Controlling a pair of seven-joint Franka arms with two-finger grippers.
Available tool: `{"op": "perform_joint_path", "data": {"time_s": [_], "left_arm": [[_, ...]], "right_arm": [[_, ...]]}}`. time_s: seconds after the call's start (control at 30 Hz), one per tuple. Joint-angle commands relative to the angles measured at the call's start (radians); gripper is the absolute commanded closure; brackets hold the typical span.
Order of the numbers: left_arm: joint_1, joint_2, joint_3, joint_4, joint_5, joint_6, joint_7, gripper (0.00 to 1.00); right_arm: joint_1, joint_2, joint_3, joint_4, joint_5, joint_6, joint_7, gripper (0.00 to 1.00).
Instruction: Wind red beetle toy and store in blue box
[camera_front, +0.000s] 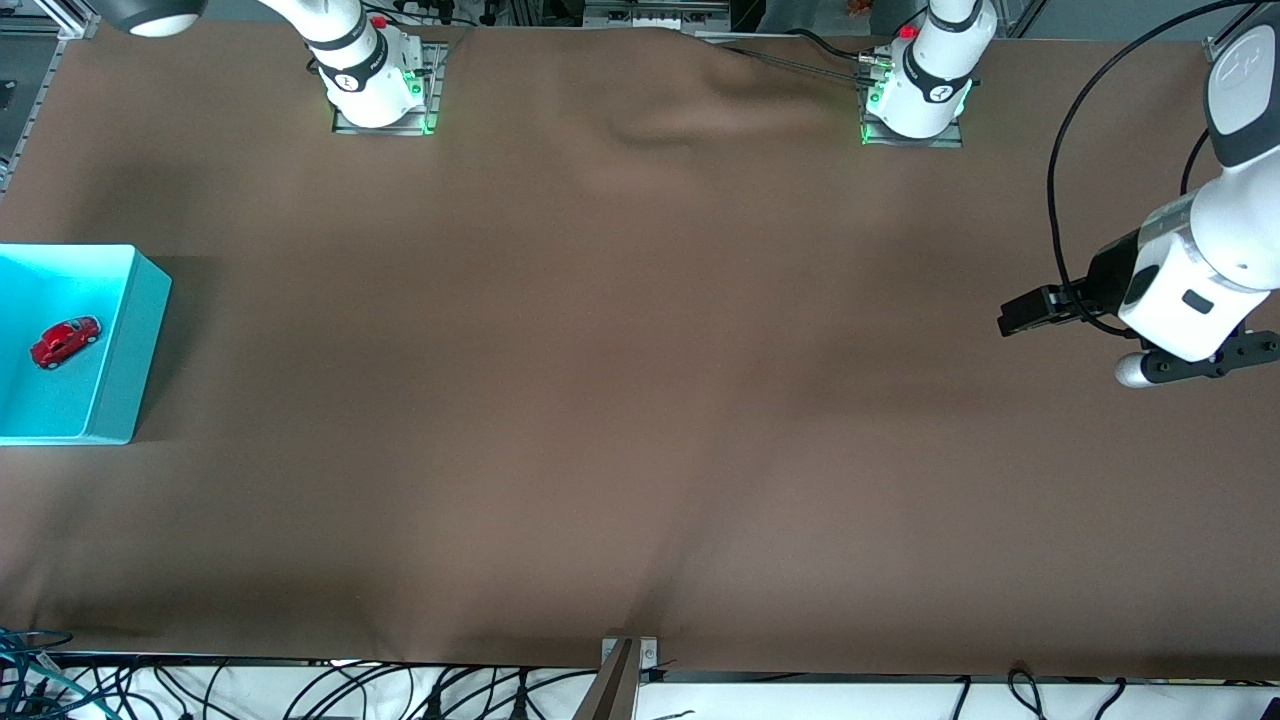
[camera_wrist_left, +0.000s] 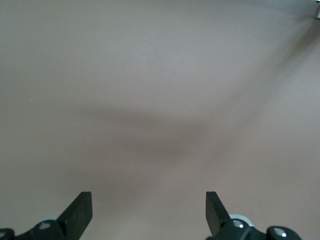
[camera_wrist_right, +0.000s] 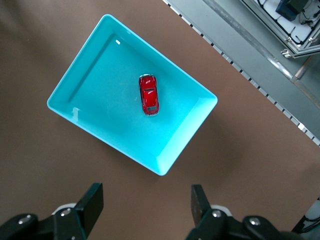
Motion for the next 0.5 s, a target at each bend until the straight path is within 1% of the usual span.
{"op": "perform_joint_path", "data": {"time_s": [0.0,0.13,0.27,0.4,0.47], "left_arm": [[-0.053,-0.026,0.034,-0.008,-0.022,-0.003,-0.002,0.0],[-0.09,-0.03,0.055,-0.014,-0.022,-0.003,-0.002,0.0],[-0.106,-0.036,0.06,-0.016,-0.025,-0.003,-0.002,0.0],[-0.123,-0.045,0.06,-0.022,-0.026,-0.003,-0.002,0.0],[-0.134,-0.047,0.06,-0.023,-0.024,-0.001,-0.002,0.0]], "right_arm": [[-0.006,-0.054,-0.045,0.018,-0.001,-0.091,-0.098,0.21],[-0.008,-0.068,-0.069,0.056,-0.003,-0.154,-0.17,0.21],[-0.017,-0.072,-0.074,0.059,0.0,-0.164,-0.256,0.21],[-0.031,-0.083,-0.065,0.059,0.0,-0.153,-0.313,0.21],[-0.032,-0.094,-0.046,0.059,-0.001,-0.15,-0.313,0.21]]}}
